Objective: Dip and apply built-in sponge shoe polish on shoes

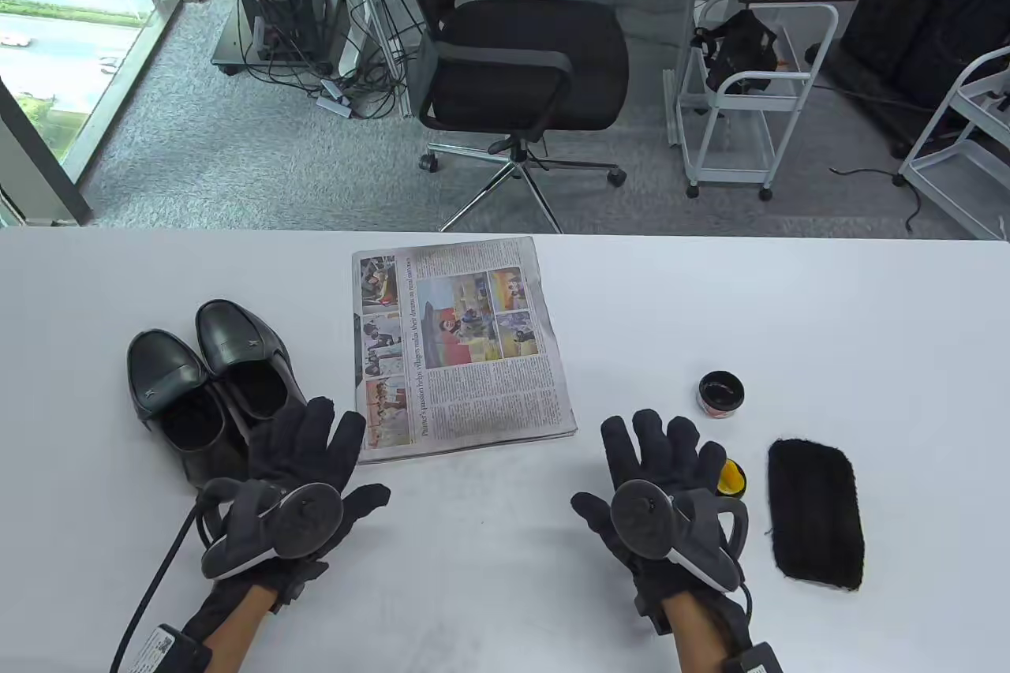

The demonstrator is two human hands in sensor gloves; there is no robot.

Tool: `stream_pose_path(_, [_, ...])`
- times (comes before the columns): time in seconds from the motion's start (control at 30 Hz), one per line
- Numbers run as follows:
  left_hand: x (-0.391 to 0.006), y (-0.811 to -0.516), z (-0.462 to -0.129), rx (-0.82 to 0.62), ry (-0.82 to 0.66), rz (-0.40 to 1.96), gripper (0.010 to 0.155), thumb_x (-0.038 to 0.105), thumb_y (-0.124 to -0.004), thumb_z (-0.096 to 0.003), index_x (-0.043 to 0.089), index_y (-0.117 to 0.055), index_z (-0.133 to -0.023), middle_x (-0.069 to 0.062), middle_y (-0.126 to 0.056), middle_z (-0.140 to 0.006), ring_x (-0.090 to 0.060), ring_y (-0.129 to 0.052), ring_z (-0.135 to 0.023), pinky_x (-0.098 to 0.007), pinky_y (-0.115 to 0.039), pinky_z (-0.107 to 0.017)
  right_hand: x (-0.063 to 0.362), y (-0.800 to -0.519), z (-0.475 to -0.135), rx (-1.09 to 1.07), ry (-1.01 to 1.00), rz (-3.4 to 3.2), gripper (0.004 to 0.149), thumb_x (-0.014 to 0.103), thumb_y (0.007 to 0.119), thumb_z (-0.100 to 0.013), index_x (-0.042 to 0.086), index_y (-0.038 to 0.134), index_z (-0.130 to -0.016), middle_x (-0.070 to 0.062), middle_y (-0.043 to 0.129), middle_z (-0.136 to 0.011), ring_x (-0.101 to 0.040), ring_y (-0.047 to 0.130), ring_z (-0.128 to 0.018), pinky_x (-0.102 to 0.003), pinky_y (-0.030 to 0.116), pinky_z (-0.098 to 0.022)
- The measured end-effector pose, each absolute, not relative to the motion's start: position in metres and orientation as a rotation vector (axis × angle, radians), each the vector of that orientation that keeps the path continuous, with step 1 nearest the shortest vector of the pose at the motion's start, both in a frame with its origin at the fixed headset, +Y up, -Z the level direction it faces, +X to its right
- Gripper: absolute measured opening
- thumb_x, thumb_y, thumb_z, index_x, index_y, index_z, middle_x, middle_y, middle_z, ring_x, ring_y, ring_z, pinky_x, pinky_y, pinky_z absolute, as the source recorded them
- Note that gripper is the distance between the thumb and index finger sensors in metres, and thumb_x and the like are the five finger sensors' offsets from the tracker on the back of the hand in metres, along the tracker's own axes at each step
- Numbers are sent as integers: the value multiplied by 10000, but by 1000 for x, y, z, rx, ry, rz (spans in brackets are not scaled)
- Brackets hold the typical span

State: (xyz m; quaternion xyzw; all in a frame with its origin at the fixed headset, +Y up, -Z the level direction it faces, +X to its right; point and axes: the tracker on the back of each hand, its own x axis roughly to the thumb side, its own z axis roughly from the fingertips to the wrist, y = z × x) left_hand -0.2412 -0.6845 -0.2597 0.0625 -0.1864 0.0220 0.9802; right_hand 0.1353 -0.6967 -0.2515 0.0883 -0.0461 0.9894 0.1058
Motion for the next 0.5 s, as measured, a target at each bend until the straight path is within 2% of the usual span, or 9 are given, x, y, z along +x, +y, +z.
stream_pose_path(0.5, [-239, -687, -260, 108, -377, 46, 839, 683, -618, -550, 160, -442, -1182, -297, -351, -1226, -647, -435, -1042, -808, -408, -665, 135, -698, -253, 260, -72, 2907, 832, 598, 701, -432, 202, 379, -1088, -250, 286, -1155, -672, 288, -967, -848, 250, -618])
